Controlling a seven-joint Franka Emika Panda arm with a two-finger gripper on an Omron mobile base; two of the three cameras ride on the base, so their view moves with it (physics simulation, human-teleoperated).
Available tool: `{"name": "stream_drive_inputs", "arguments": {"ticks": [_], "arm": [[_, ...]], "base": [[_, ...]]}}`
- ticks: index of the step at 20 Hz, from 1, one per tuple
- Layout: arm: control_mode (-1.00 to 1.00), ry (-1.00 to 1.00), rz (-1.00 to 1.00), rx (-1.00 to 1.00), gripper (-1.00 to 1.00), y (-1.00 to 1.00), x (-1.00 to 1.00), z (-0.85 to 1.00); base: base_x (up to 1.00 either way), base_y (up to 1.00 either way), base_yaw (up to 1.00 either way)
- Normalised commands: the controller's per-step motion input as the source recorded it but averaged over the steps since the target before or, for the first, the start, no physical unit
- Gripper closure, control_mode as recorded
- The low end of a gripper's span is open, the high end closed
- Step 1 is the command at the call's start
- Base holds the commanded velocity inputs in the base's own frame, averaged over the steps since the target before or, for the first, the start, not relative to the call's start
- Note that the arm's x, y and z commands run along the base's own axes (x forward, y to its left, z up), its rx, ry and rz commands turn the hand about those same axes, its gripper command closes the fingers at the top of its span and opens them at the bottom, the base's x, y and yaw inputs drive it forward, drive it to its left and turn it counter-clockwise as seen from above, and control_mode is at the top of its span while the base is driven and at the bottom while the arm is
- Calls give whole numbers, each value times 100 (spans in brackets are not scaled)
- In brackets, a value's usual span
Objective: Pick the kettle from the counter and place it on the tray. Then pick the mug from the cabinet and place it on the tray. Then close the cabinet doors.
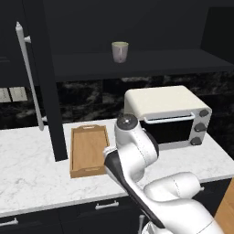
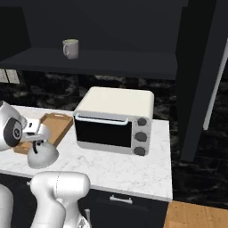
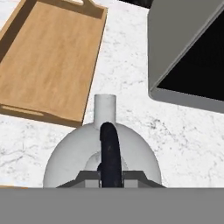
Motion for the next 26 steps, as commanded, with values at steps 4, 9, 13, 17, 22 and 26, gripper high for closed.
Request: {"name": "stream_drive_inputs", "arguments": {"ticks": [4,9,13,17,22,26], "arm": [[-100,-6,9,-1,100,48,44,10],[-100,0,22,0,100,13,66,3],[-100,0,29,0,100,17,72,4],[-100,0,35,0,100,6,73,0],[-100,2,28,0,100,25,71,-1],[-100,0,15,0,100,38,51,-6]], "base": [[0,0,0],[0,0,0],[0,0,0],[0,0,0],[0,0,0],[0,0,0]]}}
